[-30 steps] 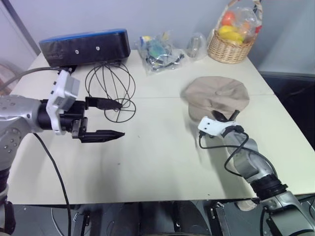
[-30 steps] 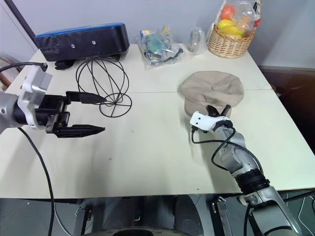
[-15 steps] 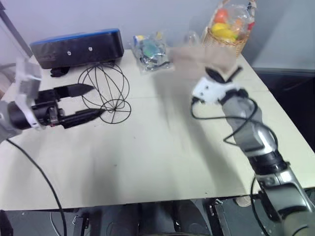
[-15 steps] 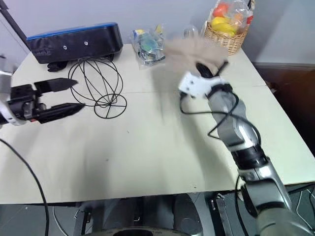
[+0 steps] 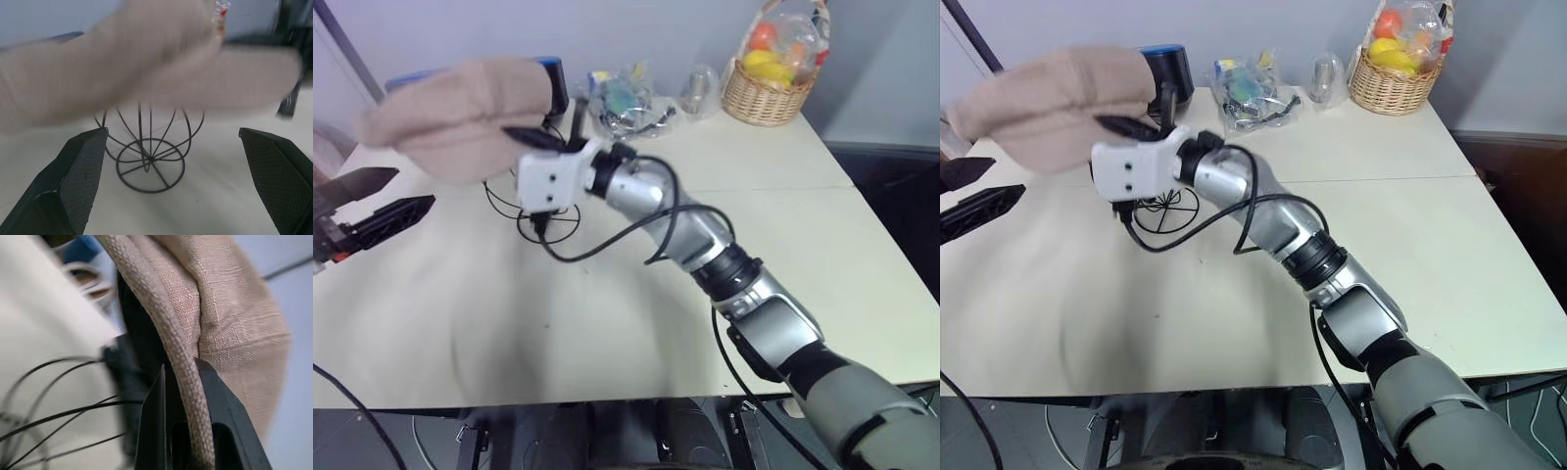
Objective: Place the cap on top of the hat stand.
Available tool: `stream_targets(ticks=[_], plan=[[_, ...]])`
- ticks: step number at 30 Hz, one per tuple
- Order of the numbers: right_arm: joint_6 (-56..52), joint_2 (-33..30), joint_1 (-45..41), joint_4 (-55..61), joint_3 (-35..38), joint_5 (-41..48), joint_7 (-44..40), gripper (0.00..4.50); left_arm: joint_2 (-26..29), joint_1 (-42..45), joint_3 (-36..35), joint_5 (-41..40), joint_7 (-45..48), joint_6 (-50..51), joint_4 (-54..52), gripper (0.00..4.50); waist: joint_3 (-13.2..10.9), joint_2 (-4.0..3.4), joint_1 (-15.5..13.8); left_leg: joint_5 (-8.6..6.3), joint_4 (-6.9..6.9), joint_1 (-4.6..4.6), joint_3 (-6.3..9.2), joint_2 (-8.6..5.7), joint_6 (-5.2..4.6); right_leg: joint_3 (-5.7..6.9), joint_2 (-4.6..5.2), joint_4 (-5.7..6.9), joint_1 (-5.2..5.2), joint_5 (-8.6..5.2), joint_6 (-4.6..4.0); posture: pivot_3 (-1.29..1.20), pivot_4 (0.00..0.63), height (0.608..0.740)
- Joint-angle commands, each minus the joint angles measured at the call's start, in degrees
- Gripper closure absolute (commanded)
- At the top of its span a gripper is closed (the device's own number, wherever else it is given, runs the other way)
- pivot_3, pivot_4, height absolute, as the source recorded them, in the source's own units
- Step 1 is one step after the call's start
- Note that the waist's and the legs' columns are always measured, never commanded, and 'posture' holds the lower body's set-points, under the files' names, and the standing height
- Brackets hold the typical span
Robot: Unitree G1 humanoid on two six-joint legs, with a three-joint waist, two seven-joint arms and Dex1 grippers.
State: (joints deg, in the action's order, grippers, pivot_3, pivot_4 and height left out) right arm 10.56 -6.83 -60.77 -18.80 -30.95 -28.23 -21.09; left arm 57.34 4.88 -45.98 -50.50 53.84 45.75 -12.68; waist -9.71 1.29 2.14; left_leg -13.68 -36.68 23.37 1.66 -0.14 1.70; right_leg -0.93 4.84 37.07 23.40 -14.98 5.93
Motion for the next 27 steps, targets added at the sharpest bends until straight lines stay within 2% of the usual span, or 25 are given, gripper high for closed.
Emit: stream_targets(ticks=[1,6,15,22,25,27], plan=[[-0.5,-0.5,-0.4,-4.2,-0.1,-4.8,4.8,4.44,1.0,-0.4,-2.9,-0.7,-0.3,-0.3,-2.5,0.0,0.0,0.0,0.2,0.01,0.0,0.0,0.0,-0.02,0.02,0.0,-0.02,0.02,0.02,0.0,0.0,0.0,0.15,0.74],[-2.8,0.0,-0.7,-4.0,2.6,-4.9,7.0,4.44,1.2,-0.8,-3.3,-0.9,-0.4,-0.3,-2.7,0.0,0.0,0.02,0.6,0.27,0.51,-0.03,0.03,0.0,0.45,-0.02,-0.15,0.04,0.27,0.05,-0.02,0.0,0.15,0.74],[6.0,-2.9,3.9,-0.7,-4.5,-13.0,8.9,4.44,2.1,1.3,1.0,0.3,1.1,-1.7,-0.8,0.0,0.0,0.02,0.8,0.31,0.7,-0.01,0.0,0.11,0.52,-0.03,-0.28,0.13,0.44,0.0,-0.1,0.0,0.15,0.74],[5.6,-2.1,6.0,-1.4,-3.5,-13.3,9.2,4.44,3.2,3.9,5.2,2.1,3.2,-3.5,1.2,0.0,0.0,0.04,0.9,0.32,0.69,-0.02,0.01,0.12,0.52,-0.03,-0.3,0.14,0.42,0.0,-0.1,0.0,0.15,0.74],[5.2,-2.2,7.2,-1.9,-3.1,-12.2,8.1,3.43,3.4,3.8,6.4,2.9,4.2,-4.2,1.1,0.0,0.0,0.04,1.0,0.32,0.69,-0.02,0.01,0.12,0.52,-0.02,-0.3,0.14,0.42,0.0,-0.1,0.0,0.15,0.74],[5.3,-2.2,8.1,-1.7,-3.1,-11.4,7.0,2.42,3.4,3.8,6.9,3.1,4.6,-4.3,1.0,0.0,0.0,0.04,1.0,0.32,0.69,-0.02,0.01,0.12,0.52,-0.01,-0.3,0.14,0.42,0.0,-0.1,0.0,0.15,0.74]])
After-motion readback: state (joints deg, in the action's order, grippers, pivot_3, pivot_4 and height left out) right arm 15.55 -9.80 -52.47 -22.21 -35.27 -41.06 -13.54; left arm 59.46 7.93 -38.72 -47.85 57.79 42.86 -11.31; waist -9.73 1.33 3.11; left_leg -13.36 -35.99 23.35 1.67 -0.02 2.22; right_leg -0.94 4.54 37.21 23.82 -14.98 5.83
